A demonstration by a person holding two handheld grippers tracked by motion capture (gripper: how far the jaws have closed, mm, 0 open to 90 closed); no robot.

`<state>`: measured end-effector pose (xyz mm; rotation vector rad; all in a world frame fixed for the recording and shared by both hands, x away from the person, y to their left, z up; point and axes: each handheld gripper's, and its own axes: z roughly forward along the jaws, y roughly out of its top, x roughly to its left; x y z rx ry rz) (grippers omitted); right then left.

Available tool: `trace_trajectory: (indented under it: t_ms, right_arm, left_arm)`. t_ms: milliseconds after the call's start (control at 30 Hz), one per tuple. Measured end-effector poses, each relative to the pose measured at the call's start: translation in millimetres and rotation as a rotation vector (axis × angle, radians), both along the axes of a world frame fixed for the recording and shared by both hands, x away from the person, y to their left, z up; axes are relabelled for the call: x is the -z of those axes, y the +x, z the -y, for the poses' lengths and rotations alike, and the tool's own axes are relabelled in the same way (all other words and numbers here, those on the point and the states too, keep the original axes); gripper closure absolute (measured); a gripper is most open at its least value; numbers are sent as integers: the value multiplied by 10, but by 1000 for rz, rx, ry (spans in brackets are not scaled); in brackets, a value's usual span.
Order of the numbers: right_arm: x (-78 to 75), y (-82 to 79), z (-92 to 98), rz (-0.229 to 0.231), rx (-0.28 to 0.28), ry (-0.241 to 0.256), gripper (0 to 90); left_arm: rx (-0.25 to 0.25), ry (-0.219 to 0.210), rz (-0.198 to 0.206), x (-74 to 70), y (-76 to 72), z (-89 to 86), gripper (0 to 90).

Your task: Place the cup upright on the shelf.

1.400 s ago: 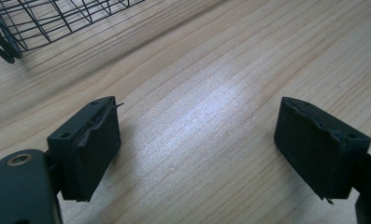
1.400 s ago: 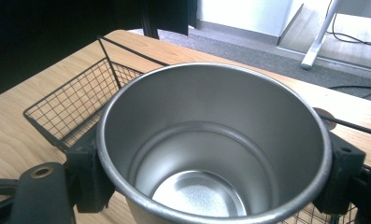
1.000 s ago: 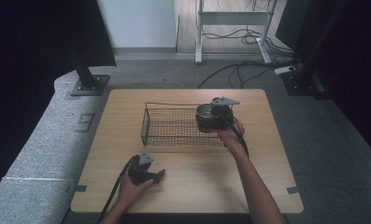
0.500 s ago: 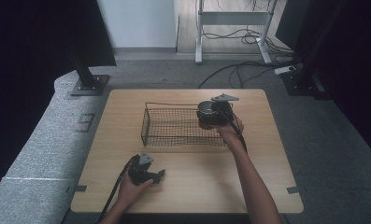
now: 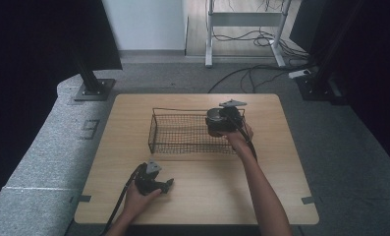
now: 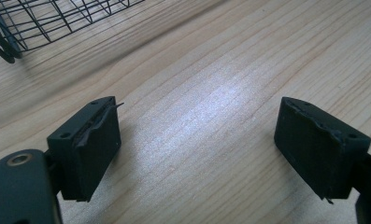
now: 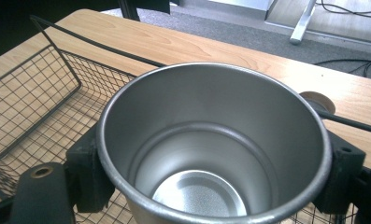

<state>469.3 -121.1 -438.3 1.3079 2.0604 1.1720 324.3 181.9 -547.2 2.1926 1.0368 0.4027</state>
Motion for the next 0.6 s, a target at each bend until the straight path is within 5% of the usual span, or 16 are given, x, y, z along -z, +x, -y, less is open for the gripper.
trace_trajectory:
  t_ms: [600]
  right_arm:
    - [219, 109, 0, -54, 24, -11, 182]
  left_arm:
    - [1, 0, -1, 0, 0, -1, 145]
